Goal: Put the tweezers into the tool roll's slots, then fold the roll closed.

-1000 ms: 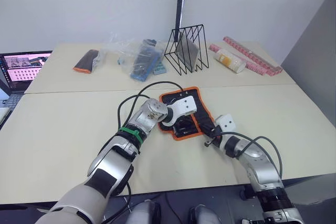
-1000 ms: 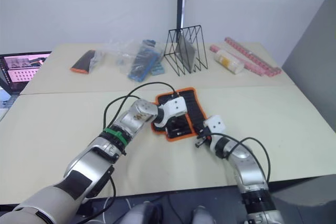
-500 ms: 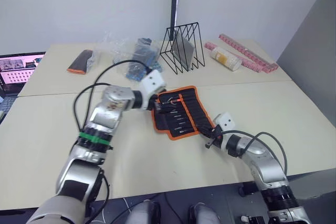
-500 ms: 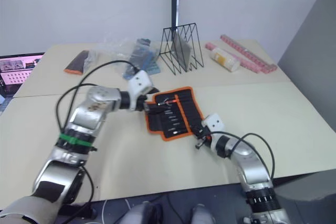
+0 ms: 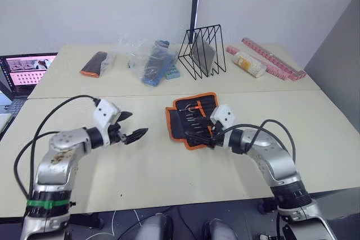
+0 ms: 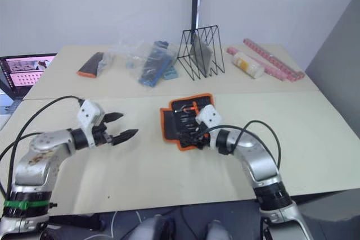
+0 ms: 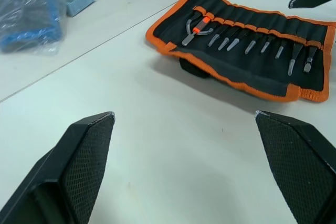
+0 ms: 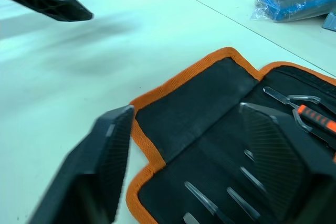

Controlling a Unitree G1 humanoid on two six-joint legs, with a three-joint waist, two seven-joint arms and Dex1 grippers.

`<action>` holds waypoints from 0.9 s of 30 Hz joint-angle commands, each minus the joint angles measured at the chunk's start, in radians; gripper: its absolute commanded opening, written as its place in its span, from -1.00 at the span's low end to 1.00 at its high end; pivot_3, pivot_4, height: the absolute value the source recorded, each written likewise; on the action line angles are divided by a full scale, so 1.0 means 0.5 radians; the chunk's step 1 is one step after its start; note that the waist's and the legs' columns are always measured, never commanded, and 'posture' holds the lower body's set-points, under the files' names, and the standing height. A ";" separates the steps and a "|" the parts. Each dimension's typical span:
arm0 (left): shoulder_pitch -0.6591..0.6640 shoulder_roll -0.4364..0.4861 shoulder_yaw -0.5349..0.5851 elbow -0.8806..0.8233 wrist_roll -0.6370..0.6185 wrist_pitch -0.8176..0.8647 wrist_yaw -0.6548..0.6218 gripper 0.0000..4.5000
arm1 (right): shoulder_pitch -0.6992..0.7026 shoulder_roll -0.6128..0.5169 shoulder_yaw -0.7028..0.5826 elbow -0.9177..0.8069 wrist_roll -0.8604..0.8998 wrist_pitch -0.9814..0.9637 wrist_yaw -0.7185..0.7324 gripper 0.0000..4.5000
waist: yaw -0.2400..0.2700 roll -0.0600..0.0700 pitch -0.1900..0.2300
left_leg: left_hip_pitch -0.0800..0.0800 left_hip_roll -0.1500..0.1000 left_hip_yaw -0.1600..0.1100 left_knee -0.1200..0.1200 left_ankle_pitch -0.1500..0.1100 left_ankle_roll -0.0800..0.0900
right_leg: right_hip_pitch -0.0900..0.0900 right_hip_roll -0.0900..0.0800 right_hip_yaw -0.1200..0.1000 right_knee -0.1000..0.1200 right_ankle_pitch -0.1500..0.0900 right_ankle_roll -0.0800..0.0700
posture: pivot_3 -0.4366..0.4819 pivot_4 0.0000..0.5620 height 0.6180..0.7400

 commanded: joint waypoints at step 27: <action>0.450 0.192 0.065 -0.156 -0.076 -0.197 0.120 1.00 | -0.260 0.363 0.338 0.554 -0.603 -0.510 -0.404 0.17 | -0.017 0.000 0.000 | 0.000 0.004 0.022 -0.029 0.012 -0.020 | -0.026 0.019 0.016 0.003 0.000 -0.008 | -0.05 -0.47 0.42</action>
